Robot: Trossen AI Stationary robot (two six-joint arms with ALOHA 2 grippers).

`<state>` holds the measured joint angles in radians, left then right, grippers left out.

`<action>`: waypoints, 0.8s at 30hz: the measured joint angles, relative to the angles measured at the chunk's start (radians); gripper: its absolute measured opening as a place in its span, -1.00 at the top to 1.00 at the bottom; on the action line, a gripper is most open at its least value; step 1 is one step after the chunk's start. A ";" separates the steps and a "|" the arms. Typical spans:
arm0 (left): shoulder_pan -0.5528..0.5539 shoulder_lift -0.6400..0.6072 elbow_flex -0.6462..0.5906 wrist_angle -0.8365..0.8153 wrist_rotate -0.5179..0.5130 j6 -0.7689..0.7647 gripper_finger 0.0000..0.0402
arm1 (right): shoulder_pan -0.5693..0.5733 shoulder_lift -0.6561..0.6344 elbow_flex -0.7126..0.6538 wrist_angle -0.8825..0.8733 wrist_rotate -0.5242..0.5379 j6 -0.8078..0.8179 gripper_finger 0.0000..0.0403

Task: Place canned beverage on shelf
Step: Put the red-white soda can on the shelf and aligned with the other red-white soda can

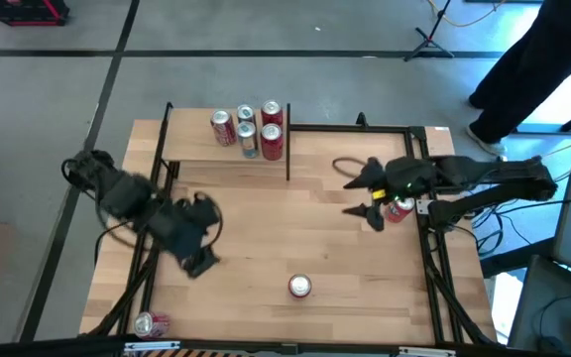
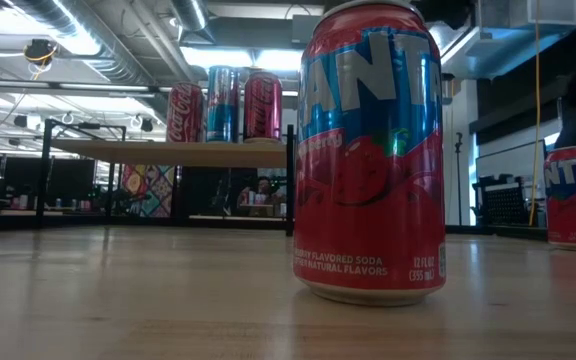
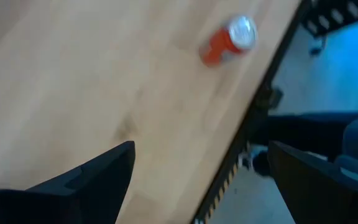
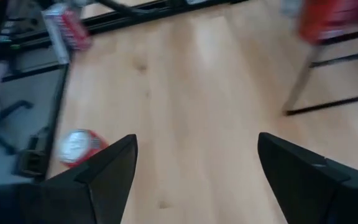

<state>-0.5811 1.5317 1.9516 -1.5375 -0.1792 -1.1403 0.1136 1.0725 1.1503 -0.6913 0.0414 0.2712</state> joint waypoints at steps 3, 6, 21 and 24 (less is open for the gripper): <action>-0.096 0.004 -0.008 -0.005 0.007 -0.071 -0.77 | 0.053 0.055 0.000 0.052 0.004 0.040 -0.60; -0.198 0.005 -0.036 -0.004 0.015 -0.147 -0.77 | 0.098 0.118 0.000 0.110 0.025 0.077 -0.60; -0.504 0.006 -0.334 0.169 0.242 -0.331 -0.76 | 0.209 0.313 0.000 0.203 0.047 0.276 -0.60; -0.556 0.006 -0.410 0.213 0.251 -0.320 -0.76 | 0.209 0.322 0.000 0.217 0.048 0.297 -0.60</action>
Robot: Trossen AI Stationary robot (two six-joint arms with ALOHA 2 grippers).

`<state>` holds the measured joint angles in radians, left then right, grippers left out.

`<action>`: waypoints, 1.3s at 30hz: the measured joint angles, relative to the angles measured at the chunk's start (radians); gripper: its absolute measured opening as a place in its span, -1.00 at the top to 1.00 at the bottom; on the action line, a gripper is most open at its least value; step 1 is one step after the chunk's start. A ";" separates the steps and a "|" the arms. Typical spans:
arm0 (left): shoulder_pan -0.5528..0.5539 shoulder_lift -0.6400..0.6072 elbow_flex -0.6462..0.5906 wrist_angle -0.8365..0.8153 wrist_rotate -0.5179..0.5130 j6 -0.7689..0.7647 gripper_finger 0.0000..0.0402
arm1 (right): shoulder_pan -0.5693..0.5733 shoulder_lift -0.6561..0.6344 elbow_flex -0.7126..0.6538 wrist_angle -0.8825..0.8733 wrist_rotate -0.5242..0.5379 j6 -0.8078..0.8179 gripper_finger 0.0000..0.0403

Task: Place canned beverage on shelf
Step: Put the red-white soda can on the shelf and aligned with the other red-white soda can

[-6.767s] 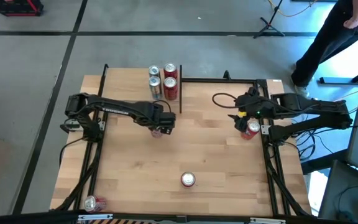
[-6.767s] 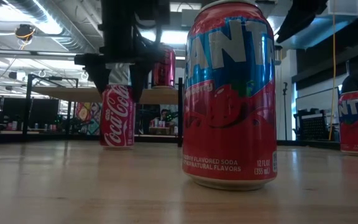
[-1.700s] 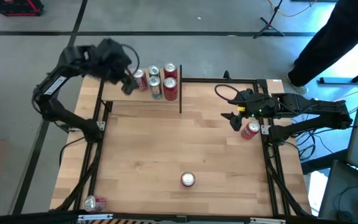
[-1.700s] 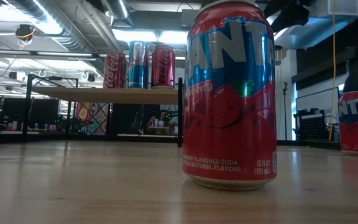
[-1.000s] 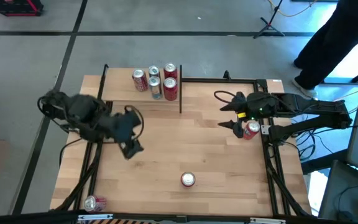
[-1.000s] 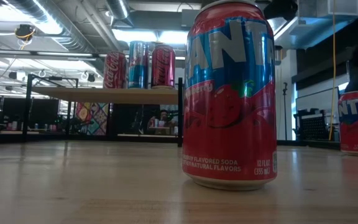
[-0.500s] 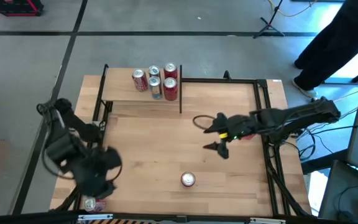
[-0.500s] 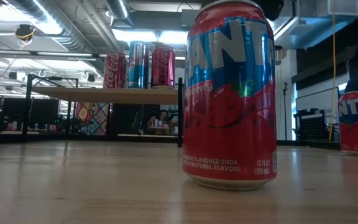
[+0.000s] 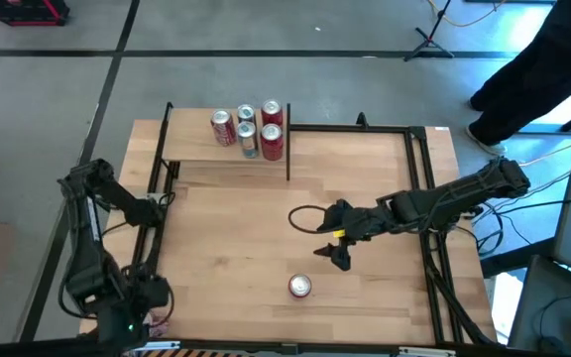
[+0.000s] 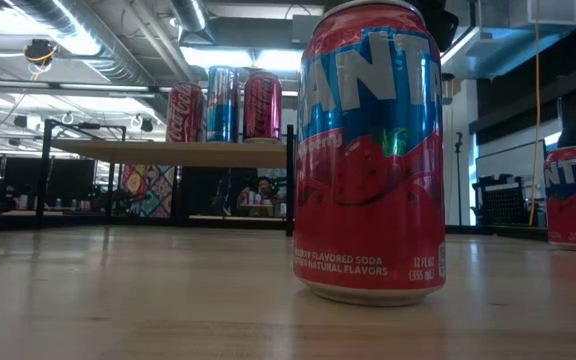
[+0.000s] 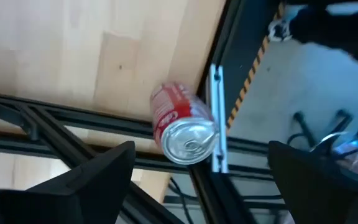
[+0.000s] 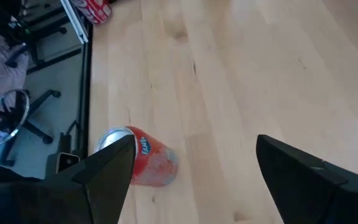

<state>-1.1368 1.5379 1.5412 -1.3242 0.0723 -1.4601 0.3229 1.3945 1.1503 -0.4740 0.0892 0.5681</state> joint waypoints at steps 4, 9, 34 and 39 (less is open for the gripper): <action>-0.050 0.000 -0.095 0.098 0.002 0.013 -0.76 | 0.000 0.000 0.000 0.008 0.001 0.017 -0.60; -0.078 0.000 -0.179 0.207 0.002 0.022 -0.76 | 0.000 0.000 0.000 0.007 0.001 0.041 -0.60; -0.130 0.128 -0.247 0.258 -0.004 0.022 -0.76 | -0.003 0.000 0.000 0.003 0.016 0.072 -0.60; -0.118 0.138 -0.247 0.259 0.008 -0.011 -0.60 | -0.003 0.000 0.000 0.003 0.016 0.059 -0.60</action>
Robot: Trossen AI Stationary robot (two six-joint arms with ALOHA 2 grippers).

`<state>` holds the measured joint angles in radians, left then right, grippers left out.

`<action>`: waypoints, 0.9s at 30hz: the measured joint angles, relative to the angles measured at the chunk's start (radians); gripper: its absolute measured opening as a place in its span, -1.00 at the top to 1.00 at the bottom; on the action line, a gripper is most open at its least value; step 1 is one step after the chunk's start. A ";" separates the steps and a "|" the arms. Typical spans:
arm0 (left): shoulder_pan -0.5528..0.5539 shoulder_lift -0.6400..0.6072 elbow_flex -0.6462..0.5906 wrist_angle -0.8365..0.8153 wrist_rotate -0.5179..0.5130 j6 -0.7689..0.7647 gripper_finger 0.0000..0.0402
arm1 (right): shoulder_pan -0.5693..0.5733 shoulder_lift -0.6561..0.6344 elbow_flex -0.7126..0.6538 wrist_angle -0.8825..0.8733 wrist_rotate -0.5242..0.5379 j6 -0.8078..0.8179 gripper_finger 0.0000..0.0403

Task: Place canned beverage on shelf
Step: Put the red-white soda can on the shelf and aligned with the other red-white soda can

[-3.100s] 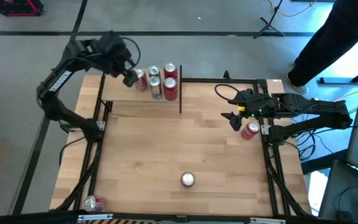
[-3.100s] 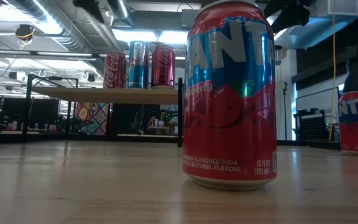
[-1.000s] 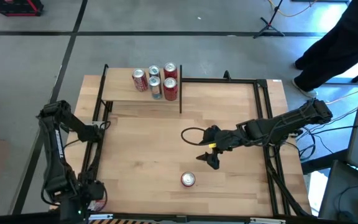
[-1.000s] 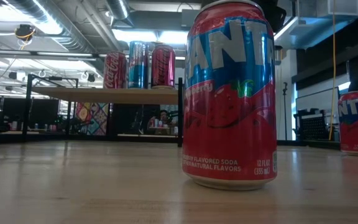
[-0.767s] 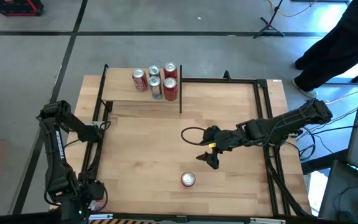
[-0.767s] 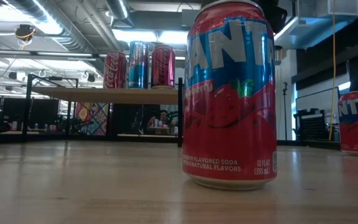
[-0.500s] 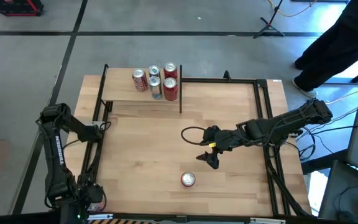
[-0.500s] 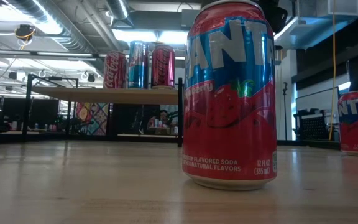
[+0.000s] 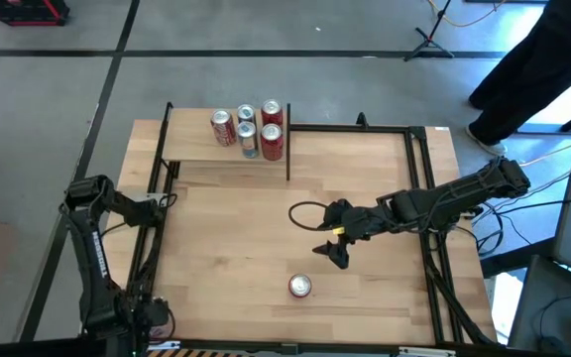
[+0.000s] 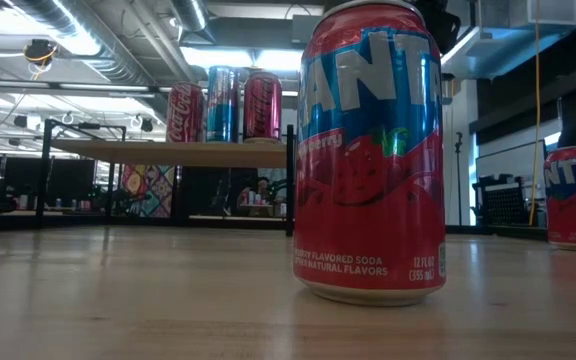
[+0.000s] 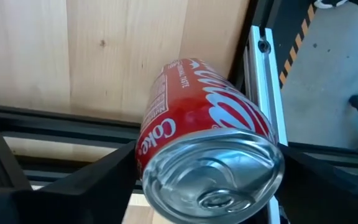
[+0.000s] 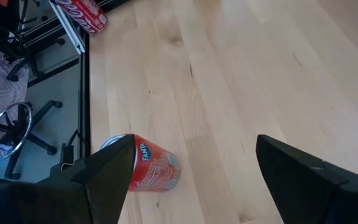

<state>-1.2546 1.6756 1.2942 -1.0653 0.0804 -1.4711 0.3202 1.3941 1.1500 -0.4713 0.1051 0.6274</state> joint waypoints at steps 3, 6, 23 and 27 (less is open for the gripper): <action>0.030 0.000 0.000 -0.003 0.017 0.028 -0.40 | 0.000 0.000 0.000 -0.002 0.000 -0.005 -0.60; 0.072 0.000 0.006 -0.011 0.042 0.086 -0.33 | 0.000 0.000 0.000 -0.002 -0.008 -0.010 -0.60; 0.554 0.001 0.475 -0.503 -0.126 0.718 -0.33 | 0.000 -0.129 0.053 -0.260 0.034 -0.179 -0.60; 0.696 0.000 0.572 -0.508 -0.145 0.832 -0.33 | 0.000 -0.182 0.053 -0.329 0.044 -0.222 -0.60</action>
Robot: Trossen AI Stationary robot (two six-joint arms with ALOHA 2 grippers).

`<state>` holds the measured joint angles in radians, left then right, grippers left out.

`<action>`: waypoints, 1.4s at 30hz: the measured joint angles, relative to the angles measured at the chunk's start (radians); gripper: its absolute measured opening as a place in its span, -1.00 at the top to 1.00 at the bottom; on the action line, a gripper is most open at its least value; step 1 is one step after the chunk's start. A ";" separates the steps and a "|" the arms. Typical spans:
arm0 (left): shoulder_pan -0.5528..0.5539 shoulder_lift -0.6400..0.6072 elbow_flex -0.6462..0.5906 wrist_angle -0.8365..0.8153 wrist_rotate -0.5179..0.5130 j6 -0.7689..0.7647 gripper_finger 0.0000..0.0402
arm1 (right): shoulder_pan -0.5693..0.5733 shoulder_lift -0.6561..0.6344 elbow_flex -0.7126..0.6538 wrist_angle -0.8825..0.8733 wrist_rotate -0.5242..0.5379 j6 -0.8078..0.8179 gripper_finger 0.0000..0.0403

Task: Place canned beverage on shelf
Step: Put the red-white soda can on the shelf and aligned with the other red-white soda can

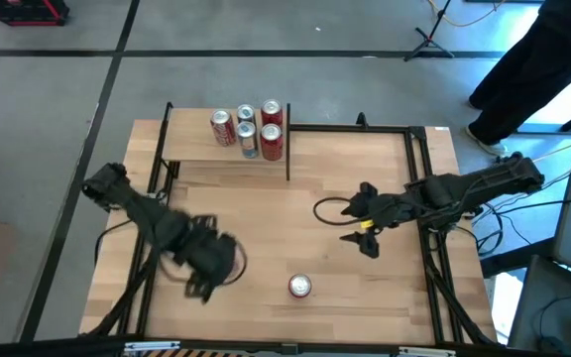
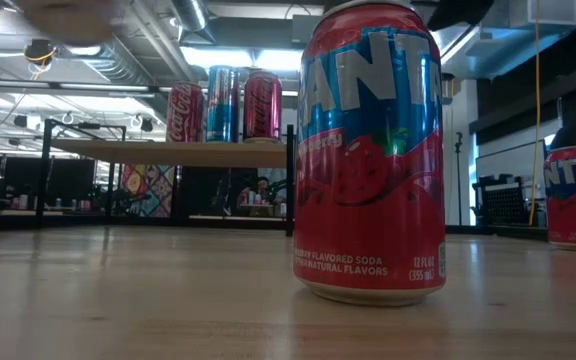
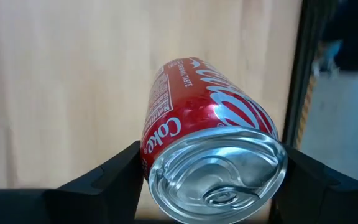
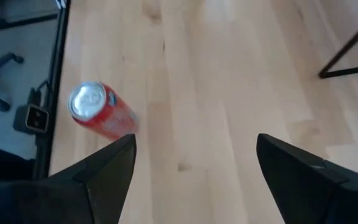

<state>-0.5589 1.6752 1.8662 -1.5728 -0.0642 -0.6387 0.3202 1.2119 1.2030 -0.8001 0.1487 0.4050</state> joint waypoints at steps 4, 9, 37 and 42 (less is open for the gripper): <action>0.132 -0.001 0.086 0.001 -0.038 0.089 -0.33 | 0.000 -0.054 0.000 -0.071 0.001 -0.042 -0.60; 0.300 0.000 0.158 0.000 -0.050 0.184 -0.33 | 0.000 -0.117 0.000 -0.166 0.001 -0.077 -0.60; 0.821 -0.294 -0.085 0.000 0.077 0.642 -0.33 | -0.030 -0.195 0.001 -0.239 0.303 -0.016 -0.60; 0.795 -0.335 -0.215 -0.002 0.123 0.601 -0.33 | -0.126 -0.162 0.000 -0.104 0.269 -0.091 -0.60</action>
<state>0.2359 1.3406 1.6516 -1.5746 0.0593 -0.0381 0.1940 1.0497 1.2035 -0.9038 0.4172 0.3143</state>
